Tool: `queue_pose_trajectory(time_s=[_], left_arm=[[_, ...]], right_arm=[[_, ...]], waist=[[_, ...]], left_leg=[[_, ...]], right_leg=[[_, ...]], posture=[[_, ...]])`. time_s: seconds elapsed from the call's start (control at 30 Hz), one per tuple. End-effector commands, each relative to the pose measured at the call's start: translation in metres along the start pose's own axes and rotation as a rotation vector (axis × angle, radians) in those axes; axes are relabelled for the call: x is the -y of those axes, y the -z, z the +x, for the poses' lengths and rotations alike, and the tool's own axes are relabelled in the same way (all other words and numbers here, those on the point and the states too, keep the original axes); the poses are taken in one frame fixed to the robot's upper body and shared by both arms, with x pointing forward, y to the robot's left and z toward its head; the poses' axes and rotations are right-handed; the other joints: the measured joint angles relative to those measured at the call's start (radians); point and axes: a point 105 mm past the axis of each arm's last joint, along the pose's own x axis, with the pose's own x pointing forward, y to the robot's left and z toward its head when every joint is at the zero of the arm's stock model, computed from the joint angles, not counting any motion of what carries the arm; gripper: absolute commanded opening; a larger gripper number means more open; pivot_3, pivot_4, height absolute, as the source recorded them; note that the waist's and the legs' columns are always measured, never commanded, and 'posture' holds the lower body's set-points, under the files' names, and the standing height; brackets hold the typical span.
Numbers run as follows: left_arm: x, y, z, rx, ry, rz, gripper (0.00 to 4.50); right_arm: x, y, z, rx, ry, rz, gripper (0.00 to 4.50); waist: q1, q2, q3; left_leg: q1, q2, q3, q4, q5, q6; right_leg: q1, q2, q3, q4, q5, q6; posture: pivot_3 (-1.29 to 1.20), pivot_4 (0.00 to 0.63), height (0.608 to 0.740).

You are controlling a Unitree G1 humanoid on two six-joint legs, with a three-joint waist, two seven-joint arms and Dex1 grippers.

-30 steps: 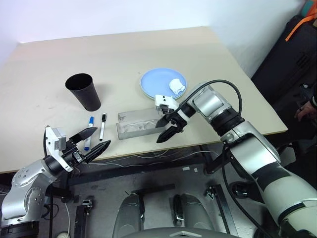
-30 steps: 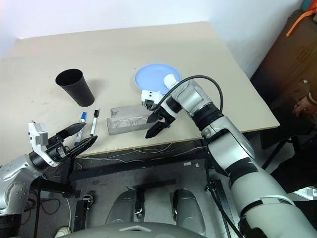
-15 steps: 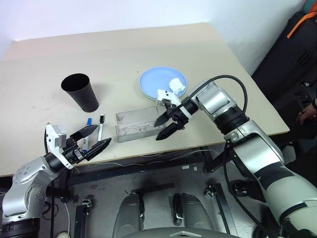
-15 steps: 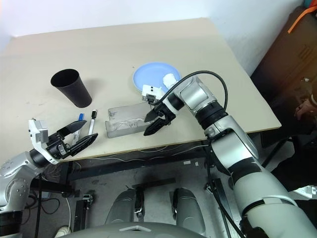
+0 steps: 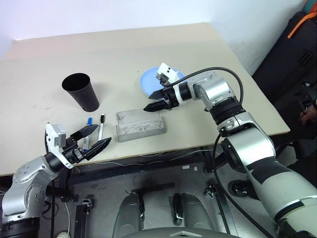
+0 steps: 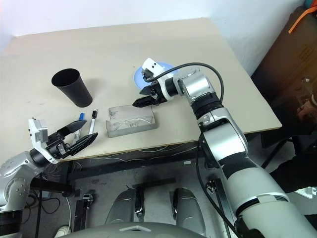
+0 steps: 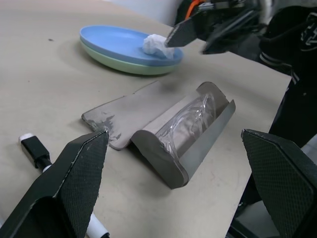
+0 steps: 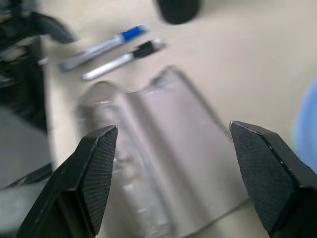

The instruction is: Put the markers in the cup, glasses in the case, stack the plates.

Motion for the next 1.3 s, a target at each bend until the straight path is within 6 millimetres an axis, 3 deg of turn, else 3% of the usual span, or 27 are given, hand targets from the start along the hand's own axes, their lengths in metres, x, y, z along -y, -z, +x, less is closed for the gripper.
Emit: queue_pose_trajectory(time_s=[0.03, 0.43, 0.83, 1.3], left_arm=[[0.000, -0.012, -0.001, 0.020, 0.007, 0.039, 4.50], [0.001, -0.009, 0.001, 0.016, 0.015, 0.037, 4.50], [0.000, -0.009, 0.001, 0.014, 0.014, 0.040, 4.50], [-0.001, -0.011, 0.000, 0.012, 0.009, 0.048, 4.50]], right_arm=[[0.001, -0.004, 0.001, 0.032, 0.036, -0.093, 3.81], [0.005, 0.013, 0.009, 0.000, 0.127, -0.265, 3.81], [0.005, 0.028, 0.014, -0.074, 0.137, -0.333, 3.81], [0.009, 0.029, 0.019, -0.112, 0.169, -0.409, 3.81]], waist=[[0.000, 0.000, 0.000], [-0.002, 0.000, 0.000], [-0.002, 0.000, 0.000], [-0.002, 0.000, 0.000]], left_leg=[[0.000, 0.000, 0.000, 0.000, 0.000, 0.000], [0.001, 0.000, 0.000, 0.000, 0.000, 0.000], [0.001, 0.000, 0.000, 0.000, 0.001, -0.001], [0.002, 0.000, -0.001, 0.000, 0.001, -0.002]], right_leg=[[0.000, 0.000, 0.000, 0.000, 0.000, 0.000], [0.000, 0.001, 0.000, 0.002, 0.000, 0.000], [0.000, 0.001, 0.000, 0.002, 0.000, 0.000], [0.001, 0.001, 0.000, 0.003, 0.000, 0.000]], posture=[[0.00, 0.150, 0.738], [0.00, 0.150, 0.738], [0.00, 0.150, 0.738], [0.00, 0.150, 0.738]])
